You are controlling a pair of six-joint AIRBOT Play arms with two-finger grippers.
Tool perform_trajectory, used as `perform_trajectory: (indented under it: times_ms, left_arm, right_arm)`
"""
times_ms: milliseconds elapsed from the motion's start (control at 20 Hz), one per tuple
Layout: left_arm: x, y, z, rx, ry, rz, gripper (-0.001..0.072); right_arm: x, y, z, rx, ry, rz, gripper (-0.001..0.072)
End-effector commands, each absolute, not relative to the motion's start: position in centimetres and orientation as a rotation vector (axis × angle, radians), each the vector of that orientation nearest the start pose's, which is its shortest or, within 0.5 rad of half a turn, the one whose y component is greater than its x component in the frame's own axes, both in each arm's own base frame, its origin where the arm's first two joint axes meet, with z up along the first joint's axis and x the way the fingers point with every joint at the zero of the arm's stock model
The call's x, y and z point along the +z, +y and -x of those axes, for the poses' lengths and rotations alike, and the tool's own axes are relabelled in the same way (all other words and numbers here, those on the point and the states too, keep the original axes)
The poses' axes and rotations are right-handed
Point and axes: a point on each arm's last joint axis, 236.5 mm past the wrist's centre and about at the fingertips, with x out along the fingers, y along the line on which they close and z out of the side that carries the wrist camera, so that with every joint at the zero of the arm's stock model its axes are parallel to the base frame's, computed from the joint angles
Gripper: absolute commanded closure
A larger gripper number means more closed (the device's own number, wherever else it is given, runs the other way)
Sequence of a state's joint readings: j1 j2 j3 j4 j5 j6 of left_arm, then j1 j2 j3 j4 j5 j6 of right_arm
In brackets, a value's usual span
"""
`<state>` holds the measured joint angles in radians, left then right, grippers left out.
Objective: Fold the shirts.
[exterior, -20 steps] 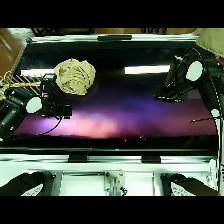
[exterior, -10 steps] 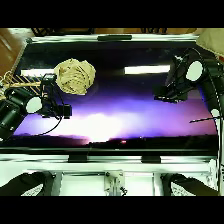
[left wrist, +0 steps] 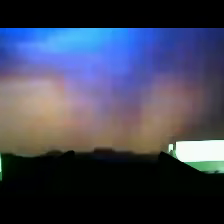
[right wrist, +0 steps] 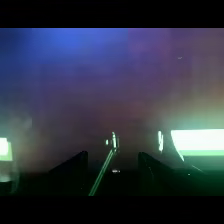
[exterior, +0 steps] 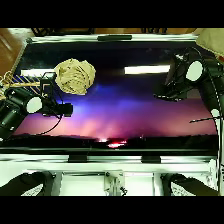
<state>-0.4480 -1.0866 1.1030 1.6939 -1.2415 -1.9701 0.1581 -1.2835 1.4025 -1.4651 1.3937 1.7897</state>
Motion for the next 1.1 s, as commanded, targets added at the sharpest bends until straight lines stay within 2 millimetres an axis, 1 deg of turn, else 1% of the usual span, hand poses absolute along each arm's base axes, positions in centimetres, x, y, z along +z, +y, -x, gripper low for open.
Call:
perform_trajectory:
  times_ms: [0,100,150,200,250,350,400,450,500,550,650,750,800,850,900,950,1000,1050]
  left_arm:
    - [6.5,-13.9,-34.9,-0.115,1.078,0.017,0.0101]
    - [7.5,-14.8,-36.5,-0.143,0.997,0.044,0.0102]
    - [8.5,-15.7,-37.7,-0.166,0.934,0.081,0.0102]
    - [9.1,-17.0,-38.4,-0.192,0.897,0.150,0.0103]
    - [9.6,-18.3,-38.8,-0.240,0.872,0.175,0.0103]
    - [10.4,-20.1,-39.1,-0.357,0.805,0.067,0.0103]
    - [10.7,-20.5,-39.3,-0.395,0.770,-0.002,0.0106]
    - [11.1,-20.4,-40.1,-0.397,0.735,-0.017,0.0121]
    - [11.3,-19.5,-41.5,-0.352,0.726,0.027,0.0206]
    - [11.0,-17.9,-43.3,-0.287,0.748,0.091,0.0203]
    - [10.2,-14.5,-47.6,-0.190,0.781,0.172,0.0164]
    - [9.3,-11.7,-52.3,-0.122,0.789,0.246,0.0163]
    - [8.2,-10.7,-54.4,-0.098,0.816,0.288,0.0164]
    - [6.5,-10.1,-55.8,-0.084,0.864,0.327,0.0163]
    - [4.3,-9.8,-56.7,-0.075,0.932,0.363,0.0163]
    - [2.3,-9.7,-57.2,-0.070,0.995,0.391,0.0161]
    - [0.3,-9.8,-57.4,-0.071,1.056,0.419,0.0144]
    - [-1.2,-10.0,-57.4,-0.074,1.103,0.447,0.0143]
  right_arm:
    - [7.5,8.2,-36.7,0.138,1.324,-0.064,0.0265]
    - [7.5,7.9,-36.7,0.160,1.322,-0.009,0.0265]
    - [7.5,7.8,-36.8,0.160,1.318,-0.001,0.0265]
    - [7.6,7.8,-37.1,0.161,1.307,0.003,0.0265]
    - [7.7,7.8,-37.5,0.163,1.286,0.001,0.0265]
    - [8.1,8.1,-38.8,0.167,1.228,-0.007,0.0265]
    - [8.4,8.2,-39.5,0.167,1.196,-0.011,0.0265]
    - [8.7,8.3,-40.1,0.168,1.169,-0.015,0.0265]
    - [8.9,8.6,-40.6,0.175,1.143,-0.025,0.0265]
    - [9.2,8.8,-41.1,0.180,1.121,-0.034,0.0265]
    - [9.6,9.2,-41.7,0.189,1.091,-0.050,0.0266]
    - [9.7,9.5,-41.9,0.199,1.082,-0.063,0.0265]
    - [9.7,9.7,-41.8,0.203,1.083,-0.069,0.0266]
    - [9.7,9.8,-41.8,0.206,1.084,-0.073,0.0265]
    - [9.7,9.8,-41.8,0.207,1.083,-0.075,0.0265]
    - [9.7,9.8,-41.8,0.208,1.084,-0.075,0.0265]
    - [9.7,9.8,-41.7,0.207,1.086,-0.076,0.0266]
    - [9.7,9.8,-41.7,0.207,1.089,-0.077,0.0265]
